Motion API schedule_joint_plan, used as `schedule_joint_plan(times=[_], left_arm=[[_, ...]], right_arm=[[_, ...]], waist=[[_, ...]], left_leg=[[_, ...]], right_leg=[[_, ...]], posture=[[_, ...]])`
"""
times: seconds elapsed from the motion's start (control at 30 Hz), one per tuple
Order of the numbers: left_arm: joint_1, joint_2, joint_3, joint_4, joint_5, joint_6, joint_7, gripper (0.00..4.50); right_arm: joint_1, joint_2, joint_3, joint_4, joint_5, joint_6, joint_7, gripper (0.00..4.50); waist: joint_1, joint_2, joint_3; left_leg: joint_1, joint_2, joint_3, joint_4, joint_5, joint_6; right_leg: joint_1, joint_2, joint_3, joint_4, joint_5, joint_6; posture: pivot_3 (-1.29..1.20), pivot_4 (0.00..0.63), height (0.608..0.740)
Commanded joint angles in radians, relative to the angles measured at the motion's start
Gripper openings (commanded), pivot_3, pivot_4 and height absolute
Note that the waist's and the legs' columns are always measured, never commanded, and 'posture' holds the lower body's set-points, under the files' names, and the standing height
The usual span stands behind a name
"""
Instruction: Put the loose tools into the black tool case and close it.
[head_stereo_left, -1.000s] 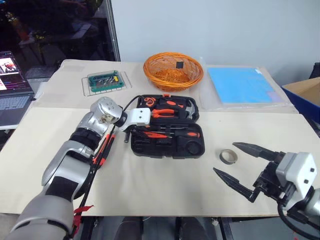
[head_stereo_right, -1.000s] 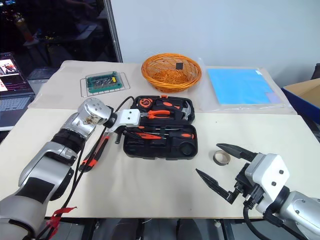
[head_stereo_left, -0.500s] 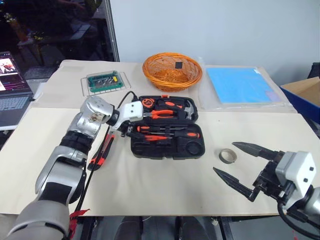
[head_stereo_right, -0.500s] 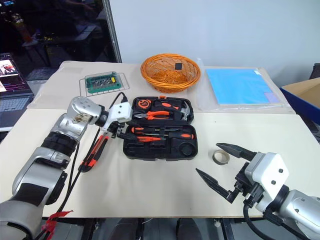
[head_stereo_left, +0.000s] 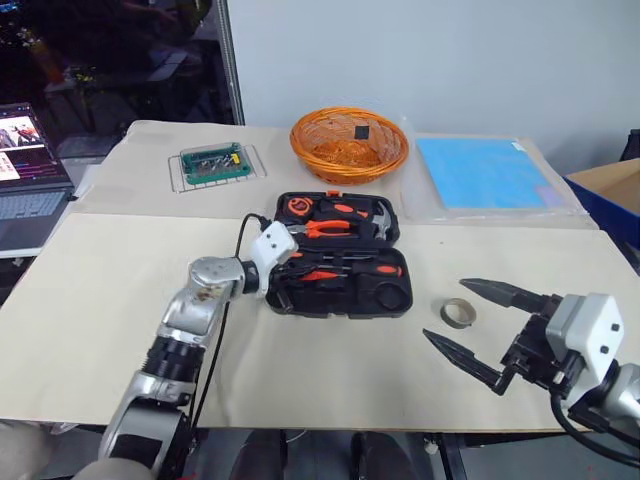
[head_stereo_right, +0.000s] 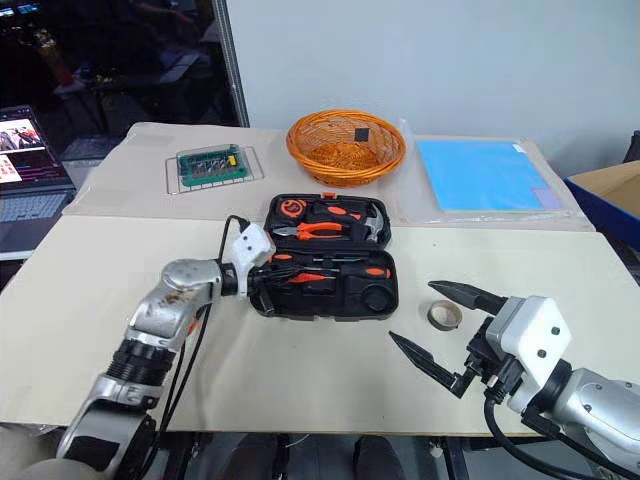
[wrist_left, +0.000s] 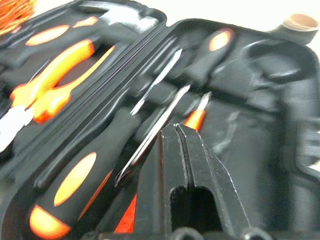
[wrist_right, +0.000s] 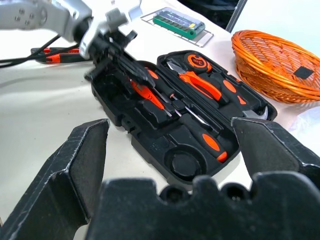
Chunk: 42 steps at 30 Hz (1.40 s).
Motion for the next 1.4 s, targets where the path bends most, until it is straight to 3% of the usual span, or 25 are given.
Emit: schedule_joint_plan(times=[0.03,0.3,0.43,0.57,0.73,0.83,0.9,1.13,1.17,1.2,1.33,1.4], left_arm=[[0.018,-0.018,-0.044,0.045,0.057,0.005,0.079,0.01],[0.007,-0.020,-0.056,0.089,0.036,-0.038,0.061,0.01],[0.030,-0.029,0.133,-0.098,-0.139,0.009,0.080,0.01],[0.075,-0.010,0.285,-0.307,-0.257,0.104,0.149,1.02],[0.258,0.073,0.458,-0.563,-0.279,0.388,0.313,2.91],[0.373,0.163,0.451,-0.619,-0.272,0.549,0.338,4.05],[0.403,0.201,0.424,-0.633,-0.273,0.603,0.344,4.48],[0.393,0.208,0.343,-0.593,-0.252,0.710,0.433,4.48],[0.395,0.204,0.338,-0.591,-0.257,0.713,0.435,3.95],[0.398,0.196,0.340,-0.593,-0.264,0.713,0.438,3.82],[0.416,0.179,0.350,-0.605,-0.272,0.661,0.440,2.22],[0.418,0.171,0.370,-0.615,-0.285,0.578,0.415,1.70]], right_arm=[[-0.003,-0.018,-0.020,-0.028,0.015,0.004,-0.006,4.50],[-0.015,-0.024,-0.003,-0.025,0.014,0.003,-0.014,4.50],[-0.042,-0.013,0.023,-0.015,0.031,-0.010,-0.011,4.50],[-0.076,-0.007,0.042,0.008,0.058,-0.024,0.008,4.50],[-0.179,-0.015,0.119,0.088,0.065,-0.043,0.056,4.50],[-0.240,-0.009,0.177,0.133,0.048,-0.059,0.081,4.50],[-0.269,-0.006,0.204,0.157,0.039,-0.068,0.094,4.50],[-0.317,-0.011,0.240,0.207,0.015,-0.097,0.124,4.50],[-0.318,-0.011,0.239,0.207,0.015,-0.097,0.124,4.50],[-0.317,-0.012,0.237,0.205,0.016,-0.097,0.125,4.50],[-0.304,-0.010,0.228,0.198,0.012,-0.098,0.125,4.50],[-0.295,-0.006,0.225,0.193,0.008,-0.097,0.119,4.50]], waist=[[0.000,0.000,0.000],[-0.002,0.008,-0.007],[-0.009,0.007,-0.007],[-0.012,0.006,-0.007],[-0.021,0.007,-0.007],[-0.023,0.006,-0.006],[-0.016,0.005,-0.006],[0.000,0.004,-0.005],[0.000,0.004,-0.005],[0.000,0.004,-0.005],[0.000,0.005,-0.005],[0.001,0.005,-0.005]], left_leg=[[0.004,0.000,0.000,0.000,0.000,0.000],[0.020,0.001,0.000,-0.002,-0.003,-0.005],[0.019,0.002,0.000,-0.003,-0.005,-0.008],[0.008,0.002,-0.001,-0.003,-0.001,0.000],[0.006,0.000,0.000,-0.003,-0.003,0.001],[0.006,0.000,-0.001,-0.003,-0.003,0.001],[0.006,0.001,-0.001,-0.003,-0.003,0.001],[0.006,0.001,0.000,-0.003,-0.007,-0.007],[0.005,0.000,0.000,-0.003,-0.007,-0.007],[0.004,0.000,0.000,-0.003,-0.005,-0.002],[0.004,0.002,0.000,-0.005,-0.003,0.001],[0.005,0.002,0.000,-0.005,-0.003,0.000]], right_leg=[[0.004,0.000,0.000,-0.001,0.000,0.000],[0.023,-0.001,-0.002,-0.009,-0.005,-0.006],[0.021,-0.002,-0.002,-0.011,-0.005,-0.007],[0.011,-0.001,-0.002,-0.010,-0.003,-0.006],[0.009,-0.001,0.000,-0.011,0.002,-0.002],[0.008,-0.001,0.000,-0.011,-0.001,0.001],[0.008,-0.001,-0.001,-0.011,-0.004,-0.005],[0.006,-0.004,-0.001,-0.013,-0.004,-0.006],[0.007,-0.004,-0.001,-0.013,-0.004,-0.006],[0.007,-0.003,-0.001,-0.013,-0.004,-0.006],[0.006,-0.002,-0.001,-0.011,-0.004,-0.009],[0.006,-0.002,-0.001,-0.012,-0.004,-0.009]], posture=[[0.00,0.150,0.740],[0.00,0.150,0.740],[0.00,0.150,0.740],[0.00,0.150,0.740],[0.00,0.150,0.740],[0.00,0.150,0.740],[0.00,0.150,0.740],[0.00,0.150,0.740],[0.00,0.150,0.740],[0.00,0.150,0.740],[0.00,0.150,0.740],[0.00,0.150,0.740]])
